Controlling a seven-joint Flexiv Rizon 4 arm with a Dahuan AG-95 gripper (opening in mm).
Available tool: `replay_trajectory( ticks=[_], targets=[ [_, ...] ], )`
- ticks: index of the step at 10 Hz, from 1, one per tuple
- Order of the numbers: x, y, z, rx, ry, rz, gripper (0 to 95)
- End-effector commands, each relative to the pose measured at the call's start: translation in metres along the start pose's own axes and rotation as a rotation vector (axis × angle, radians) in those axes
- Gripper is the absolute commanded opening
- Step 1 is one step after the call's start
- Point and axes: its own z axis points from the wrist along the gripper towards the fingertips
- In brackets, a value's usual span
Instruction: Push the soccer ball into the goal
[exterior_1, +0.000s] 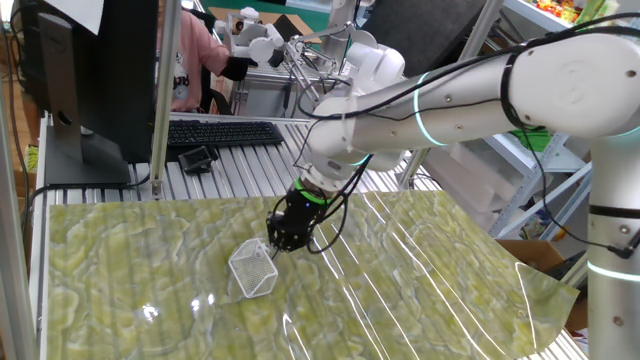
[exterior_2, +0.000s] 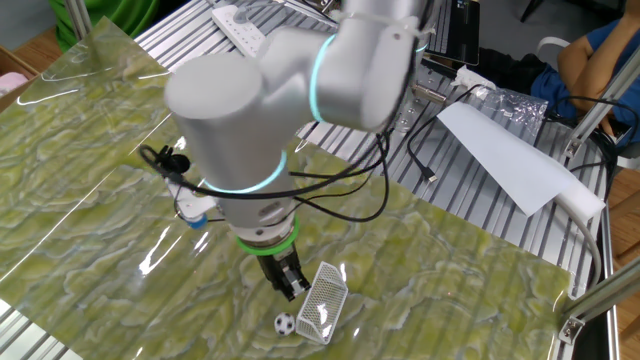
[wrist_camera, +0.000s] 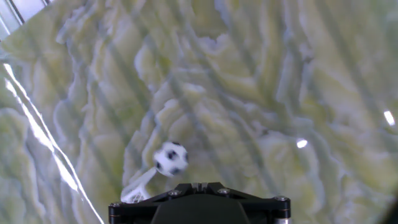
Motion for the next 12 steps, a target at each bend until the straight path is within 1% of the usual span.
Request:
replay_trajectory(
  ticks=[1, 2, 3, 5, 6, 10, 11, 12],
  targets=[
    [-0.001, -0.003, -0.004, 0.271, -0.150, -0.223, 0.0],
    [-0.002, -0.002, -0.004, 0.266, -0.181, -0.218, 0.0],
    [-0.005, 0.000, -0.005, 0.263, -0.187, -0.208, 0.0],
    [-0.013, 0.003, -0.009, 0.264, -0.179, -0.206, 0.0],
    [-0.014, 0.004, -0.010, 0.264, -0.177, -0.207, 0.0],
    [-0.015, 0.004, -0.010, 0.264, -0.159, -0.188, 0.0],
    [-0.016, 0.005, -0.008, 0.267, -0.149, -0.183, 0.0],
    [-0.016, 0.005, -0.008, 0.267, -0.147, -0.182, 0.0]
  ],
)
